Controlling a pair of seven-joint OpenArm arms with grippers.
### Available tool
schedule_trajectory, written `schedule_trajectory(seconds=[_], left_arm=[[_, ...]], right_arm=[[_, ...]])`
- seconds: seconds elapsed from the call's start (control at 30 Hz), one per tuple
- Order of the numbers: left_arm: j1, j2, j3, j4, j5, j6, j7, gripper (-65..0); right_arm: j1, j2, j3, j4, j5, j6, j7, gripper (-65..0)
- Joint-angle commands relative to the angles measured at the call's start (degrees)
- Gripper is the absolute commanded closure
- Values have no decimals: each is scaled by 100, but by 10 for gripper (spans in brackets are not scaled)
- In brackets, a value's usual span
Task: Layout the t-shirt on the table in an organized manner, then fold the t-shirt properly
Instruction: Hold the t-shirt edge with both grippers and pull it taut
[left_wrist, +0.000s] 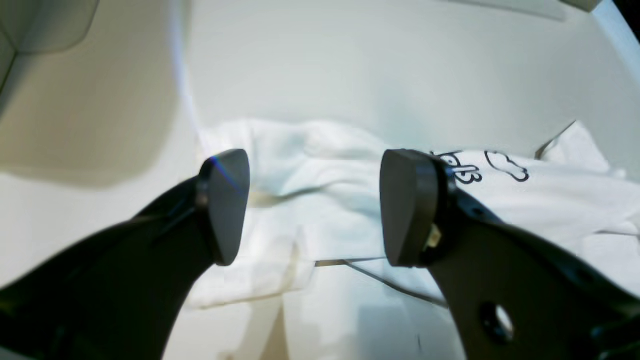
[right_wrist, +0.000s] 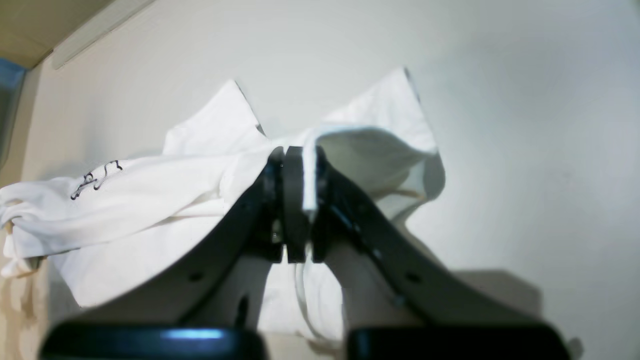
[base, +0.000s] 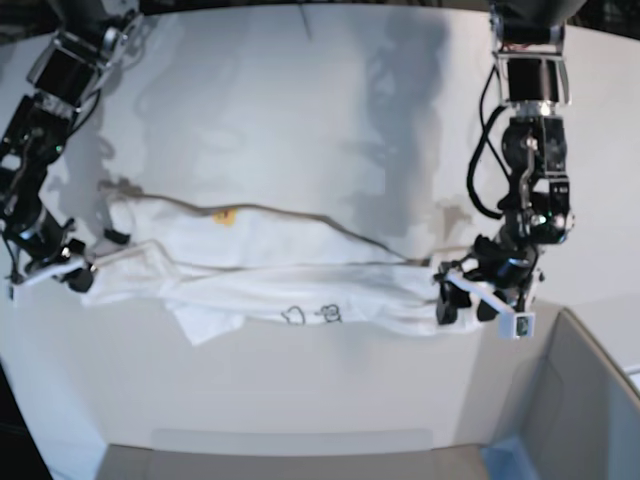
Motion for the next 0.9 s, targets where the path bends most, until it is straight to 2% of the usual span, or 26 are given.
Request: schedule_trajectory(seconds=[0.0,0.17,0.33,0.7,0.87], left_arm=[[-53,-53,-84,-212,12,22,-18,-390],[-457,-97,-128,-1205,12,4,-27,-380],[-440,-167,-93,-1231,12,4,-255,-380],[-431,-150,-58,-1258,12,-13,-255,-380],[-440,-150,426,-1583,12,-13,-325,-380]], right_arm=[[142,93,6,112,76,44,109,0],[72,93,24,121,85,44,109,0],[63,84,6,121,85,44,109,0],[63,5,6,121,85,44,109,0],[63,5,6,121,85,44,109,0]])
